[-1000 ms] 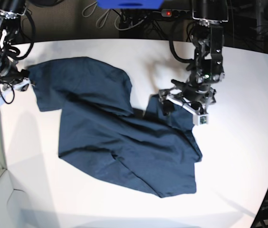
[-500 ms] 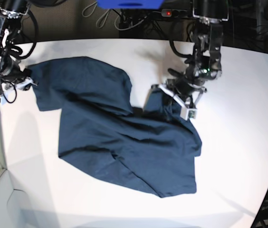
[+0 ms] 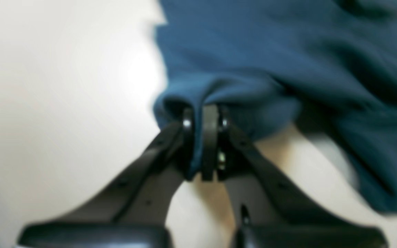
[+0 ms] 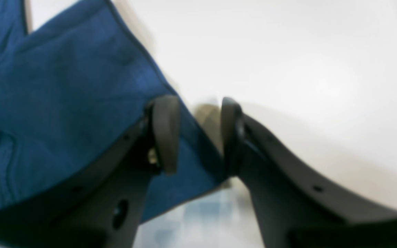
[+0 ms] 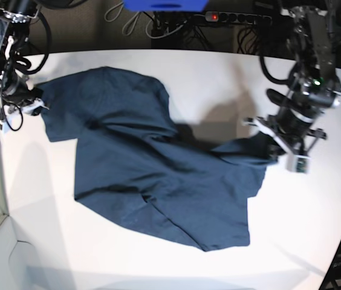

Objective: Layout the t-shirt on the table in an organized manner, then fold the t-shirt properly
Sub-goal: 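Pull the grasped fabric outward with the left gripper, spreading the shirt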

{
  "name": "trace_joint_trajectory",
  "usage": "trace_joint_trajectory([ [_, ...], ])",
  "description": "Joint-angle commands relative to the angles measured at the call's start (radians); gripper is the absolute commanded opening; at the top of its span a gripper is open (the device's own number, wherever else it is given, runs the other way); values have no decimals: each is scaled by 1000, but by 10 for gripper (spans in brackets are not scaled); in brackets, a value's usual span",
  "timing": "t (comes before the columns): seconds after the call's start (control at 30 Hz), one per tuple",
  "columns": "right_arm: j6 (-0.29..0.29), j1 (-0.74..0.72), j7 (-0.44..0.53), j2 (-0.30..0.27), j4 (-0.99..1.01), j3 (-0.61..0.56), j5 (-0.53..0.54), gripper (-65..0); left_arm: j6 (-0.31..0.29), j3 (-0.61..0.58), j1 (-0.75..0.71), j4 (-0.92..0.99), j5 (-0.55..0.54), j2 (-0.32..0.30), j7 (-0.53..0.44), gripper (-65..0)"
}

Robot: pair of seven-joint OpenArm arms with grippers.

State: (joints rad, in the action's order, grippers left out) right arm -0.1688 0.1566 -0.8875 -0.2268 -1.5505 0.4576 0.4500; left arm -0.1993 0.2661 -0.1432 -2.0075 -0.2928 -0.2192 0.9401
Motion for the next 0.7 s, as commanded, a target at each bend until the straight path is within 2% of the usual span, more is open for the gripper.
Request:
trace_joint_trajectory([
  [0.0, -10, 4, 21, -13, -14, 5, 5, -432, 2, 25, 3, -19, -41, -15, -13, -647],
  [0.17, -10, 11, 23, -13, -14, 5, 5, -432, 1, 169, -17, -19, -311, -78, -5, -647],
  [0.23, -10, 18, 23, -13, -14, 5, 5, -432, 1, 250, -23, -17, -435, -104, 35, -647],
  [0.4, -10, 21, 23, -13, -14, 5, 5, -432, 1, 425, -26, -16, -658, -148, 92, -647],
  [0.5, -10, 21, 23, -12, -14, 5, 5, -433, 1, 483, -23, -14, -701, -154, 92, -647],
  [0.6, -10, 22, 23, -6, -14, 5, 5, -433, 1, 488, -19, 26, -670, -154, 92, -646],
  [0.67, -10, 28, 23, 5, -14, 5, 5, -433, 1, 450, -8, 72, -638, -148, 92, -646],
])
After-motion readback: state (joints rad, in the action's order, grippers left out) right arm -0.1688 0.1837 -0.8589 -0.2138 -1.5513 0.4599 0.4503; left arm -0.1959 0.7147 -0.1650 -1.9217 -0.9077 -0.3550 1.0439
